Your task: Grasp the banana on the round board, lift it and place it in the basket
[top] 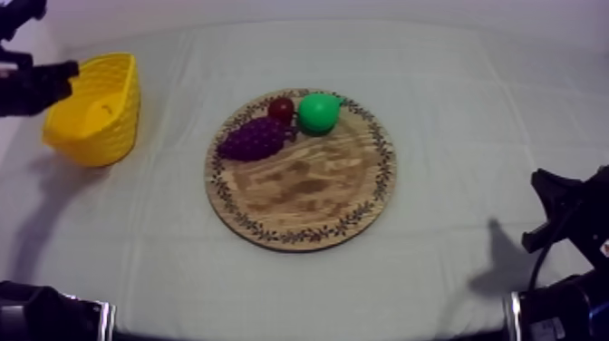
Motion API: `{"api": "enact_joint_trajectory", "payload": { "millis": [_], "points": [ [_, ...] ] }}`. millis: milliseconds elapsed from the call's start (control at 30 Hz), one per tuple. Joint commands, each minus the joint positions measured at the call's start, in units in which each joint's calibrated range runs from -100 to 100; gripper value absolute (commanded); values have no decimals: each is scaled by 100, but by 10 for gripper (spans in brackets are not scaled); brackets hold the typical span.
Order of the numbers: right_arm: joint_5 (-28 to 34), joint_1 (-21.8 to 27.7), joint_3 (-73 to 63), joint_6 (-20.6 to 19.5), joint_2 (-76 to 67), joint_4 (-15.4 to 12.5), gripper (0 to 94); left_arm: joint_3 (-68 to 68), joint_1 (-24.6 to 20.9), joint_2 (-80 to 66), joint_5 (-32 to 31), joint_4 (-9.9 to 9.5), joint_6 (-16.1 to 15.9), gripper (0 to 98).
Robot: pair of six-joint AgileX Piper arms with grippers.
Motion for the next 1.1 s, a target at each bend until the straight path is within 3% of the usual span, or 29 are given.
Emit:
{"api": "enact_joint_trajectory", "payload": {
  "millis": [0,200,400,500,767,967,1067],
  "points": [
    [2,0,-3,-1,-4,-2,5,1134,59,-1927,-127,-60,-100,2],
    [2,0,-3,0,-4,-2,5,2187,158,-3759,-114,-355,-85,2],
    [2,0,-3,-1,-4,-2,5,3203,311,-5131,-44,-886,208,2],
    [2,0,-3,-1,-4,-2,5,3533,375,-5696,-44,-1052,304,2],
    [2,0,-3,-1,-4,-2,5,4245,319,-6594,-40,-1138,289,2],
    [2,0,-3,-1,-4,-2,5,4453,385,-6706,-15,-1045,91,2],
    [2,0,-3,-1,-4,-2,5,4542,396,-6715,-233,-940,145,2]
  ]
}}
